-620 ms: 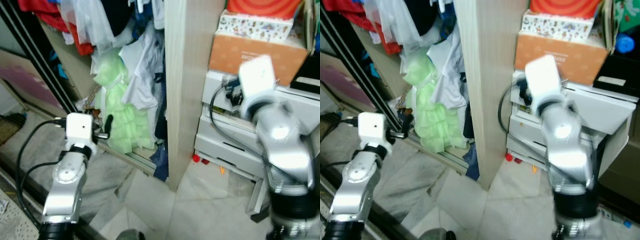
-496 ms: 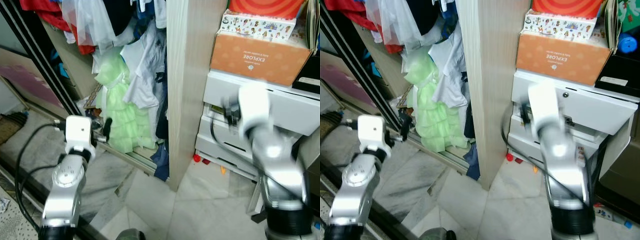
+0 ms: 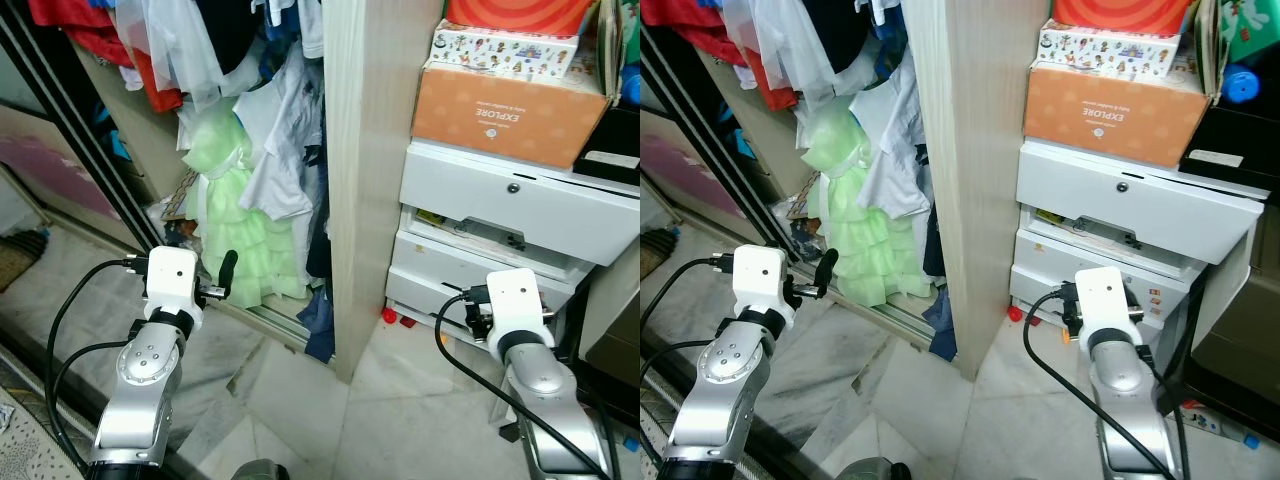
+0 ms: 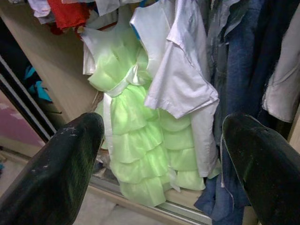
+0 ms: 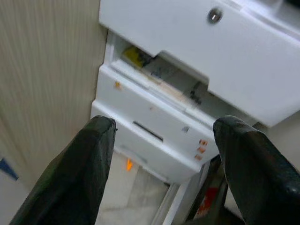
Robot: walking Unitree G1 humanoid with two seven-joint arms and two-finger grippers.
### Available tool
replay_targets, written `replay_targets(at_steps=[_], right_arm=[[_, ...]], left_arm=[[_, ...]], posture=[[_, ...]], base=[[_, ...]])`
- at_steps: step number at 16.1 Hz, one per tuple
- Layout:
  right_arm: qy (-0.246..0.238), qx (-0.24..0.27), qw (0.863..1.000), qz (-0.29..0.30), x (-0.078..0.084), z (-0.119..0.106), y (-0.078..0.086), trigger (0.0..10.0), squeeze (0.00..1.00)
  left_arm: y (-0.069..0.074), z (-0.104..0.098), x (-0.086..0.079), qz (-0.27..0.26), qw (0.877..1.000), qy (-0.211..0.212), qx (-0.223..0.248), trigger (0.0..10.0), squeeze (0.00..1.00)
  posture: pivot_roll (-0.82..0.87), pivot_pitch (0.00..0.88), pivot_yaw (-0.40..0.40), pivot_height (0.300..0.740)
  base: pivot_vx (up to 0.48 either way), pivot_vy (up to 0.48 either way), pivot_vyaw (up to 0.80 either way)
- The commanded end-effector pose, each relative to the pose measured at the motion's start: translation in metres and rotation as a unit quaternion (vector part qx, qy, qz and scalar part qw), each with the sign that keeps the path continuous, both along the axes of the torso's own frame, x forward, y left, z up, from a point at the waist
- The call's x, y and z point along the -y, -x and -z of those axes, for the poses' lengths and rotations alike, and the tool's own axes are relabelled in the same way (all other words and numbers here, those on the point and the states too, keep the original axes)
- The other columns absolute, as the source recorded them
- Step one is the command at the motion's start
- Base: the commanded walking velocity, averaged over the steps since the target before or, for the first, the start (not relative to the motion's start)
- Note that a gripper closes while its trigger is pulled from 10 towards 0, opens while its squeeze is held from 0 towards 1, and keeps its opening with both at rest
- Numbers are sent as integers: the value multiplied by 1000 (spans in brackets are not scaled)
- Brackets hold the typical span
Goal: Clean up the room
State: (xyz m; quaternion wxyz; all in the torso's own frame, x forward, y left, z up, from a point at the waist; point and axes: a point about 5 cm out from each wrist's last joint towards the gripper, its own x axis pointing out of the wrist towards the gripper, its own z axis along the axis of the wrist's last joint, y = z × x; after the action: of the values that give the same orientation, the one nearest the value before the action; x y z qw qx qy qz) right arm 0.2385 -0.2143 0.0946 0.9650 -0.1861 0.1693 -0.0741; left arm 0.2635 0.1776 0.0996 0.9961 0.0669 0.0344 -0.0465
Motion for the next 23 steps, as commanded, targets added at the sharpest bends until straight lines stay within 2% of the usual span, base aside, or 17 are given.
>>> replay_targets(at_steps=[1,7,9,11,13,14,15,16,17,19,23], right_arm=[[1,12,1000,-7,-4,-2,-2,10000,0],[-12,17,1000,-16,-6,1,-3,10000,0],[7,41,999,-32,-9,-7,-5,10000,0],[-3,53,998,-44,-14,-9,-7,10000,0],[25,47,996,-65,-20,-8,-9,10000,0],[30,43,997,-64,-20,-7,-10,10000,0],[22,66,996,-62,-24,-13,-14,10000,0],[2,66,996,-58,-25,-13,-16,10000,0],[-57,61,995,-56,-28,-13,-19,10000,0],[-85,69,991,-80,-35,-17,-19,10000,0],[-85,77,989,-95,-41,-19,-16,10000,0]], left_arm=[[-2,0,0,6,1000,1,0,10000,0],[-3,-1,2,7,1000,8,1,10000,0],[-4,-1,2,9,1000,9,1,10000,0],[-5,-1,2,10,1000,8,1,10000,0],[-7,-1,3,10,1000,5,3,10000,0],[-9,-3,3,5,1000,17,8,10000,0],[-12,-8,1,-2,1000,9,19,10000,0],[-13,-11,-1,-5,1000,8,22,10000,0],[-15,-15,-3,-13,999,9,29,10000,0],[-12,-16,-5,-20,999,7,32,10000,0],[-1,-3,-6,-28,999,15,9,10000,0]], posture=[[-83,0,82,740],[-90,0,81,740],[-92,0,82,740],[-93,0,84,740],[-88,0,82,740],[-79,0,78,740],[-73,0,78,740],[-65,0,76,740],[-57,0,71,740],[-52,0,61,740],[-64,0,60,740]], base=[[0,-244,0],[0,-357,0],[0,-418,0],[0,-418,0],[0,-202,0],[0,0,0],[0,0,0],[0,0,0],[0,0,0],[0,0,0],[0,0,0]])
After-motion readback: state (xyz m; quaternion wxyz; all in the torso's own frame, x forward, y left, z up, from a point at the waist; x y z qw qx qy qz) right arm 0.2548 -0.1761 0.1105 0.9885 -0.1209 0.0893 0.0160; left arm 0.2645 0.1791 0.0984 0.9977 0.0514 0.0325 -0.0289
